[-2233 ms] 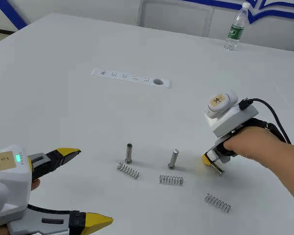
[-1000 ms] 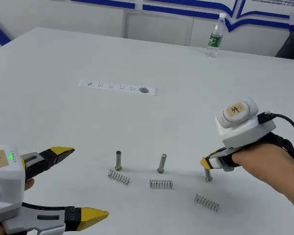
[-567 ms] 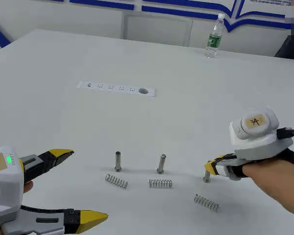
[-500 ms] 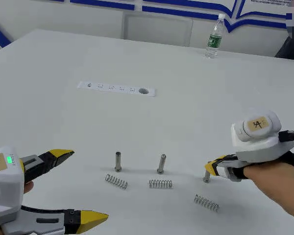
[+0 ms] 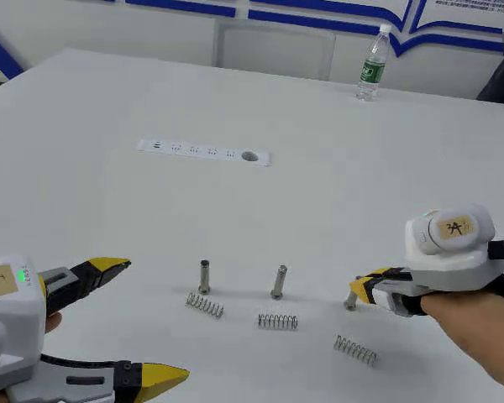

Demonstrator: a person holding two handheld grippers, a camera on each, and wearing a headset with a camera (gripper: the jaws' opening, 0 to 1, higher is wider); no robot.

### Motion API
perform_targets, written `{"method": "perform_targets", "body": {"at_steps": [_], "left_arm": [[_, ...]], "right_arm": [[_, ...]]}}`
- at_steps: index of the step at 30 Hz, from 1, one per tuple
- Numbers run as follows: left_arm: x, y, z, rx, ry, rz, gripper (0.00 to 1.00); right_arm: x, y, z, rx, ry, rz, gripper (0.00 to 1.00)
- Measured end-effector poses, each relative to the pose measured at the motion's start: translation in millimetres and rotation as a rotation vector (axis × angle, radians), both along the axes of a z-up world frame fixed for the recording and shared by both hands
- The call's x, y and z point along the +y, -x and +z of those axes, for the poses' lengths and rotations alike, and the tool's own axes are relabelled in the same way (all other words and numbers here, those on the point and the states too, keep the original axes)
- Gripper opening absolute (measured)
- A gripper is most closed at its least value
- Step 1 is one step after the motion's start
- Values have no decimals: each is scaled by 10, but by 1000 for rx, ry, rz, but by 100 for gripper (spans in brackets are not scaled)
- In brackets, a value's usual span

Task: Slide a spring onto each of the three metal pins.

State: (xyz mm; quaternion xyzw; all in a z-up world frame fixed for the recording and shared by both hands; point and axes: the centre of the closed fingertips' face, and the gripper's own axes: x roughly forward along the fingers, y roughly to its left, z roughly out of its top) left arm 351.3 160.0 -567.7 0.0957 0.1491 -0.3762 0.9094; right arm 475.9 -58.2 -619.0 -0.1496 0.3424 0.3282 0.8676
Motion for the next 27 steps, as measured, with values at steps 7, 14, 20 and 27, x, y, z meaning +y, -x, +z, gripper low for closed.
{"method": "perform_targets", "body": {"at_steps": [7,14,20,27], "left_arm": [[-8,9,-17,4,-2,-4,91],[-7,1,-10,2,-1,-3,92],[-21,6,-27,5,2,-6,91],[-35,3,-36,7,2,-10,91]], "right_arm": [[-13,9,-11,-6,7,6,10],[-26,14,-9,-10,2,1,11],[-47,53,-17,-5,-1,4,14],[-110,122,0,-2,-1,4,16]]}}
